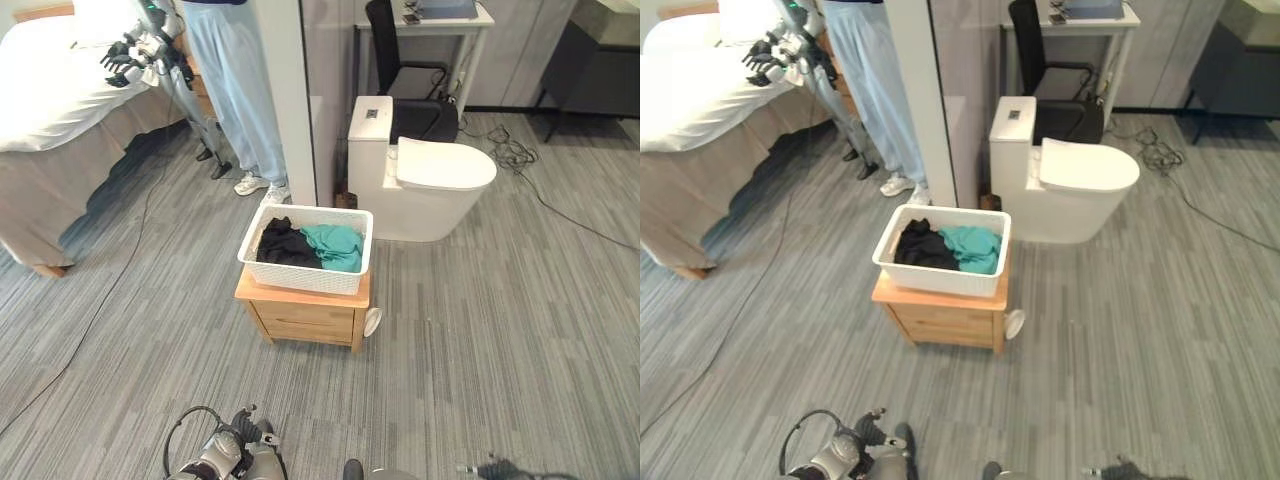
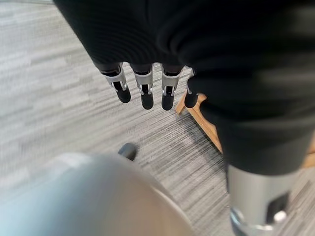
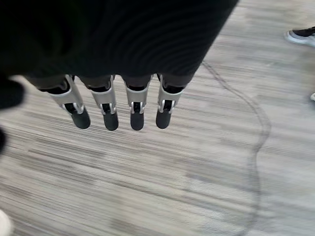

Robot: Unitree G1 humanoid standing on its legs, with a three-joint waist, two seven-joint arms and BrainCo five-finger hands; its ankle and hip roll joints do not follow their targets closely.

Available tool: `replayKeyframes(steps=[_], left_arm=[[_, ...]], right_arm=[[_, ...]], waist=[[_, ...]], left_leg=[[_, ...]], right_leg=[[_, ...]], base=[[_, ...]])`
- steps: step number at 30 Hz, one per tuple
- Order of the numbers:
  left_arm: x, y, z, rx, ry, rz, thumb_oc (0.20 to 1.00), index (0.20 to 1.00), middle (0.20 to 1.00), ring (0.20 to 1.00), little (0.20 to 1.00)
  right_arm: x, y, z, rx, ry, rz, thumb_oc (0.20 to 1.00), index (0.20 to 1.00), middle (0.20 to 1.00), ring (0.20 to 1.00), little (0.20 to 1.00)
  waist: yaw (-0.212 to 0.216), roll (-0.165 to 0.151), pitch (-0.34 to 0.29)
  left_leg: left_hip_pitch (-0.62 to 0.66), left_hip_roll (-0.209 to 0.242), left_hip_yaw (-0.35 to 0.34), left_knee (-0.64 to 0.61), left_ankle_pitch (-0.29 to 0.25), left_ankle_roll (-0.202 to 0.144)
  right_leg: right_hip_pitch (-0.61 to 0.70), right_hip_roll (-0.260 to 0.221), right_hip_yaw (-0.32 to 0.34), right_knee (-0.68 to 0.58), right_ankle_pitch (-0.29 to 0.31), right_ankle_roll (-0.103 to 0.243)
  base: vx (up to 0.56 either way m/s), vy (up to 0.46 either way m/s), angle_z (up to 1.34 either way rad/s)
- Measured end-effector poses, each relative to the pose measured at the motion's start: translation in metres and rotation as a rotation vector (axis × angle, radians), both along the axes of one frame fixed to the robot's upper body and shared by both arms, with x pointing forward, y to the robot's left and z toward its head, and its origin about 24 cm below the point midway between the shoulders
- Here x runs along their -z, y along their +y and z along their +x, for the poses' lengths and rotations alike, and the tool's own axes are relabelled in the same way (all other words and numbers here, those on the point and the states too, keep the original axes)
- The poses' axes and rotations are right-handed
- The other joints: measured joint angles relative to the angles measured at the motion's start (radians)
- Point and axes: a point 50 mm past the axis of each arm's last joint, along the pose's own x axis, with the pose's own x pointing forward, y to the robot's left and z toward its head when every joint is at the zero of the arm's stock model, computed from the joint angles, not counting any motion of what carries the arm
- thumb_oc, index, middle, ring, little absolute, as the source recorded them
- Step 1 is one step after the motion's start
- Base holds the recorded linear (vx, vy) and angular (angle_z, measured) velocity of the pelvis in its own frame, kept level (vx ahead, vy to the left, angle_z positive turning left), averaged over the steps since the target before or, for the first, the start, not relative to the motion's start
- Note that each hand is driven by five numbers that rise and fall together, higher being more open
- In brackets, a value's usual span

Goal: Grab the laundry basket,head to the washer,open it,put in the laundry and shut it.

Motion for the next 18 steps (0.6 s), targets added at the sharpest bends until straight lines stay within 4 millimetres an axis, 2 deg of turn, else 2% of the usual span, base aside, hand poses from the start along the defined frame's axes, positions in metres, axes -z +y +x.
replayKeyframes(steps=[1,2,3,5,7,8,9,11,12,13,15,16,18], left_arm=[[0.000,-0.002,0.000,0.006,0.000,-0.002,1.000,1.000,1.000,1.000,1.000],[0.003,0.000,-0.008,0.003,0.022,0.001,1.000,1.000,1.000,1.000,1.000],[0.005,0.000,-0.012,-0.004,0.033,0.001,1.000,1.000,1.000,1.000,1.000],[0.004,-0.002,-0.009,0.008,0.024,-0.001,1.000,1.000,1.000,1.000,1.000],[0.003,-0.001,-0.008,0.010,0.018,-0.001,1.000,1.000,1.000,1.000,1.000],[0.004,0.003,-0.013,0.006,0.027,0.005,1.000,1.000,1.000,1.000,1.000],[0.004,0.006,-0.014,0.006,0.032,0.013,1.000,1.000,1.000,1.000,1.000],[0.002,0.013,-0.010,0.010,0.019,0.034,1.000,1.000,1.000,1.000,1.000],[-0.002,0.017,-0.002,0.011,0.001,0.045,1.000,1.000,1.000,1.000,1.000],[-0.003,0.017,-0.001,0.013,-0.004,0.046,1.000,1.000,1.000,1.000,1.000],[-0.003,0.017,0.000,0.015,-0.008,0.046,1.000,1.000,1.000,1.000,1.000],[-0.002,0.016,-0.001,0.015,-0.004,0.043,1.000,1.000,1.000,1.000,1.000],[-0.001,0.016,-0.003,0.013,0.001,0.043,1.000,1.000,1.000,1.000,1.000]], right_arm=[[-0.001,0.000,0.003,-0.006,-0.010,-0.006,1.000,1.000,1.000,1.000,1.000],[0.000,0.002,0.002,-0.003,-0.003,-0.005,1.000,1.000,1.000,1.000,1.000],[0.002,0.003,-0.001,-0.001,0.006,-0.001,1.000,1.000,1.000,1.000,1.000],[0.005,0.002,-0.017,0.016,0.044,-0.001,1.000,1.000,1.000,1.000,1.000],[0.009,0.008,-0.027,0.025,0.064,0.018,1.000,1.000,1.000,1.000,1.000],[0.012,0.013,-0.032,0.022,0.078,0.035,1.000,1.000,1.000,1.000,1.000],[0.013,0.018,-0.031,0.013,0.077,0.047,1.000,1.000,1.000,1.000,1.000],[0.012,0.026,-0.015,-0.032,0.038,0.064,1.000,1.000,1.000,1.000,1.000],[0.008,0.028,0.003,-0.049,-0.016,0.073,1.000,1.000,1.000,1.000,1.000],[0.007,0.028,0.006,-0.049,-0.029,0.074,1.000,1.000,1.000,1.000,1.000],[0.002,0.031,0.023,-0.070,-0.082,0.080,1.000,1.000,1.000,1.000,1.000],[0.000,0.033,0.028,-0.081,-0.100,0.083,1.000,1.000,1.000,1.000,1.000],[0.000,0.035,0.031,-0.088,-0.109,0.087,1.000,1.000,1.000,1.000,1.000]], waist=[[-0.002,-0.004,-0.001],[0.001,-0.008,-0.002],[0.001,-0.007,-0.017],[-0.001,0.005,-0.038],[0.003,-0.012,-0.038],[0.002,-0.027,-0.045],[0.006,-0.036,-0.050],[0.015,-0.046,-0.057],[0.023,-0.038,-0.059],[0.029,-0.033,-0.059],[0.030,-0.005,-0.052],[0.032,0.001,-0.056],[0.036,0.001,-0.054]], left_leg=[[0.005,-0.005,-0.003,0.023,0.001,0.001],[0.062,-0.004,-0.013,0.028,0.004,0.005],[0.083,-0.016,-0.024,0.031,0.003,0.006],[0.094,-0.049,-0.018,0.072,-0.010,0.027],[0.128,-0.096,0.004,0.052,-0.028,0.075],[0.144,-0.129,0.026,0.044,-0.042,0.106],[0.147,-0.151,0.033,0.044,-0.053,0.123],[0.153,-0.196,0.058,0.022,-0.071,0.151],[0.166,-0.233,0.073,0.003,-0.082,0.181],[0.181,-0.245,0.081,-0.009,-0.084,0.190],[0.212,-0.255,0.091,-0.023,-0.104,0.226],[0.211,-0.263,0.097,-0.024,-0.115,0.235],[0.222,-0.273,0.103,-0.025,-0.120,0.245]], right_leg=[[0.017,-0.002,0.018,-0.003,-0.012,0.018],[0.051,-0.013,0.054,-0.002,-0.028,0.044],[0.052,-0.017,0.057,-0.002,-0.036,0.048],[0.051,-0.034,0.062,0.004,-0.059,0.075],[0.036,-0.085,0.062,0.062,-0.090,0.115],[0.016,-0.126,0.070,0.121,-0.110,0.143],[-0.005,-0.150,0.079,0.154,-0.116,0.151],[-0.054,-0.199,0.087,0.222,-0.129,0.172],[-0.078,-0.238,0.085,0.270,-0.129,0.178],[-0.089,-0.251,0.085,0.300,-0.127,0.191],[-0.205,-0.278,0.083,0.532,-0.124,0.234],[-0.242,-0.300,0.082,0.581,-0.128,0.263],[-0.277,-0.321,0.078,0.587,-0.115,0.282]], base=[[0.44,0.302,-0.47],[0.28,0.256,-0.51],[0.34,0.399,-0.48],[0.23,0.316,-0.07],[0.08,0.202,-0.03],[0.08,0.286,-0.12],[0.11,0.374,-0.13],[0.11,0.327,-0.23],[0.10,0.318,-0.25],[0.07,0.294,-0.22],[0.03,0.167,-0.14],[0.03,0.162,-0.02],[0.08,0.138,-0.09]])
